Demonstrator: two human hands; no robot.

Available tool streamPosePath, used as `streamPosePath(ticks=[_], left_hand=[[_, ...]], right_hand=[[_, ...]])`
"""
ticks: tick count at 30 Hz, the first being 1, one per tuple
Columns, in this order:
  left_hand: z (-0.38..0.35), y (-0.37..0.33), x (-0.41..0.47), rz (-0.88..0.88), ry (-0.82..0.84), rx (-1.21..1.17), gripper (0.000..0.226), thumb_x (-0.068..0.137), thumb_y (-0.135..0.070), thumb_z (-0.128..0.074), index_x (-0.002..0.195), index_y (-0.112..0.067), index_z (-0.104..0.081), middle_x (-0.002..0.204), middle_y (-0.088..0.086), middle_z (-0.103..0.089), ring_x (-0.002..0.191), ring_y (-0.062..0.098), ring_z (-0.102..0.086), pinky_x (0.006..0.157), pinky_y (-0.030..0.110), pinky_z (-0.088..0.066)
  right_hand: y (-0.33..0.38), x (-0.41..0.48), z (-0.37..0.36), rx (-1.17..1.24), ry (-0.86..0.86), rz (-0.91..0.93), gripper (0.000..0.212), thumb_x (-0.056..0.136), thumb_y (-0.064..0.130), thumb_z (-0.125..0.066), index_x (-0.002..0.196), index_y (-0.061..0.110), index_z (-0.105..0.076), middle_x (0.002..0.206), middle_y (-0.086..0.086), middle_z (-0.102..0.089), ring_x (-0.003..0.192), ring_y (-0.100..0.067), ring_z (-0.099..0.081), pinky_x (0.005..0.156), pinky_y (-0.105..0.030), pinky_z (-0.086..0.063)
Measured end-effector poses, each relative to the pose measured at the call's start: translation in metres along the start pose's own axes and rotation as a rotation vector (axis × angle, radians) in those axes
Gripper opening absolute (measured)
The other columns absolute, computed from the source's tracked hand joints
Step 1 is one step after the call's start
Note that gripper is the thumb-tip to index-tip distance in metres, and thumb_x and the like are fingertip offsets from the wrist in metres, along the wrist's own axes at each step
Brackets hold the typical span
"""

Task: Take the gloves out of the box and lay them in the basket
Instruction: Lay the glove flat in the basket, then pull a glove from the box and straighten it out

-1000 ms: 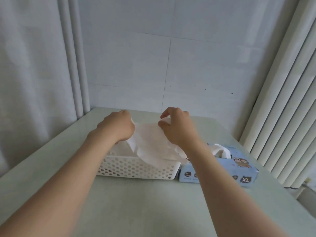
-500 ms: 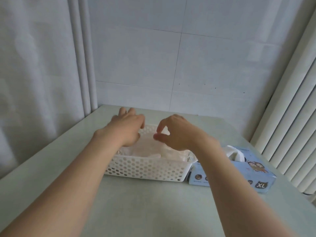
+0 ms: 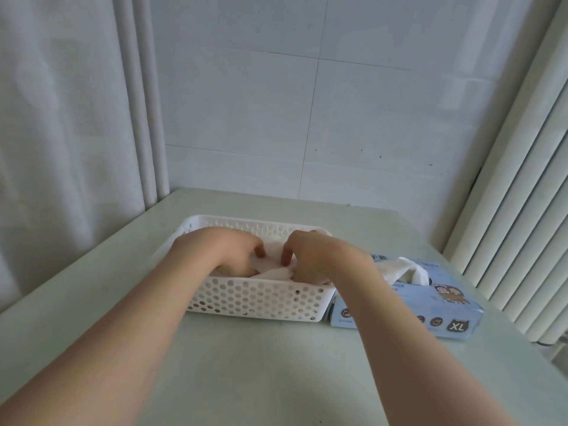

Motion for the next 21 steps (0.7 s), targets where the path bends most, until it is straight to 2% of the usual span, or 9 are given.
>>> streamPosePath(ticks=[2, 4, 6, 8, 11, 13, 15, 18, 21], left_hand=[[0.005, -0.006, -0.006, 0.007, -0.066, 0.054, 0.051, 0.101, -0.042, -0.059, 0.150, -0.035, -0.049, 0.153, -0.001, -0.046, 0.134, 0.027, -0.050, 0.094, 0.033, -0.042], [0.012, -0.016, -0.013, -0.013, -0.159, 0.065, 0.037, 0.105, -0.032, -0.051, 0.141, -0.030, -0.056, 0.144, 0.004, -0.049, 0.135, 0.030, -0.044, 0.096, 0.035, -0.041], [0.016, -0.026, -0.020, -0.047, -0.270, 0.011, 0.031, 0.103, -0.016, -0.045, 0.128, -0.023, -0.061, 0.131, 0.004, -0.058, 0.122, 0.028, -0.054, 0.095, 0.037, -0.048], [0.014, -0.041, -0.022, -0.075, -0.446, -0.044, 0.025, 0.100, -0.014, -0.046, 0.115, -0.022, -0.064, 0.114, 0.003, -0.063, 0.102, 0.027, -0.062, 0.085, 0.042, -0.053], [0.000, -0.072, -0.023, -0.123, -0.745, -0.096, 0.013, 0.101, -0.019, -0.048, 0.106, -0.019, -0.061, 0.095, 0.001, -0.061, 0.081, 0.027, -0.058, 0.067, 0.036, -0.043], [-0.017, -0.093, -0.022, -0.206, -0.886, -0.102, 0.013, 0.100, -0.020, -0.050, 0.109, -0.018, -0.059, 0.097, 0.000, -0.061, 0.081, 0.025, -0.059, 0.065, 0.034, -0.040], [-0.038, -0.111, -0.020, -0.335, -0.981, -0.026, 0.015, 0.096, -0.021, -0.051, 0.108, -0.016, -0.060, 0.096, 0.001, -0.063, 0.084, 0.025, -0.062, 0.067, 0.035, -0.041], [-0.072, -0.131, -0.010, -0.472, -1.074, 0.153, 0.016, 0.093, -0.024, -0.051, 0.094, -0.013, -0.062, 0.084, 0.005, -0.062, 0.078, 0.029, -0.059, 0.071, 0.040, -0.044], [-0.094, -0.142, -0.006, -0.462, -1.080, 0.235, 0.031, 0.100, -0.033, -0.047, 0.095, -0.009, -0.066, 0.084, 0.010, -0.065, 0.088, 0.033, -0.058, 0.083, 0.045, -0.047]], right_hand=[[-0.003, -0.005, 0.006, 0.066, -0.012, 0.037, 0.042, 0.090, 0.020, -0.074, 0.130, 0.028, -0.064, 0.101, 0.000, -0.066, 0.079, -0.020, -0.068, 0.071, -0.033, -0.059], [-0.009, -0.014, 0.015, 0.149, -0.022, 0.075, 0.040, 0.091, 0.028, -0.077, 0.129, 0.029, -0.064, 0.082, -0.002, -0.078, 0.070, -0.020, -0.075, 0.070, -0.032, -0.062], [-0.012, -0.022, 0.022, 0.235, -0.105, 0.108, 0.026, 0.097, 0.029, -0.073, 0.122, 0.027, -0.068, 0.075, -0.002, -0.078, 0.067, -0.018, -0.077, 0.078, -0.035, -0.064], [-0.017, -0.027, 0.026, 0.293, -0.289, 0.135, 0.017, 0.099, 0.019, -0.067, 0.113, 0.024, -0.075, 0.080, -0.002, -0.078, 0.072, -0.016, -0.076, 0.082, -0.036, -0.063], [-0.037, -0.033, 0.026, 0.285, -0.571, 0.125, 0.027, 0.094, 0.006, -0.059, 0.101, 0.024, -0.079, 0.077, 0.002, -0.077, 0.072, -0.010, -0.068, 0.083, -0.034, -0.059], [-0.056, -0.039, 0.023, 0.342, -0.680, 0.072, 0.036, 0.090, 0.000, -0.048, 0.097, 0.022, -0.077, 0.072, 0.004, -0.073, 0.060, -0.006, -0.062, 0.073, -0.031, -0.058], [-0.077, -0.050, 0.019, 0.428, -0.738, 0.020, 0.039, 0.085, -0.005, -0.044, 0.095, 0.016, -0.076, 0.078, 0.006, -0.072, 0.069, -0.008, -0.064, 0.065, -0.020, -0.052], [-0.105, -0.067, 0.008, 0.535, -0.780, 0.015, 0.039, 0.076, -0.009, -0.047, 0.094, 0.012, -0.073, 0.086, 0.007, -0.071, 0.086, -0.005, -0.065, 0.068, -0.011, -0.046], [-0.128, -0.083, -0.006, 0.497, -0.720, 0.115, 0.043, 0.067, -0.010, -0.055, 0.098, 0.015, -0.070, 0.091, 0.007, -0.069, 0.088, -0.006, -0.062, 0.072, -0.006, -0.042]])
Point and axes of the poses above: each hand's wrist, its own x-axis towards the middle knuckle, its own z-axis out of the back of the hand, y = z × x, the point moved 1 cm from there along x, towards the middle knuckle
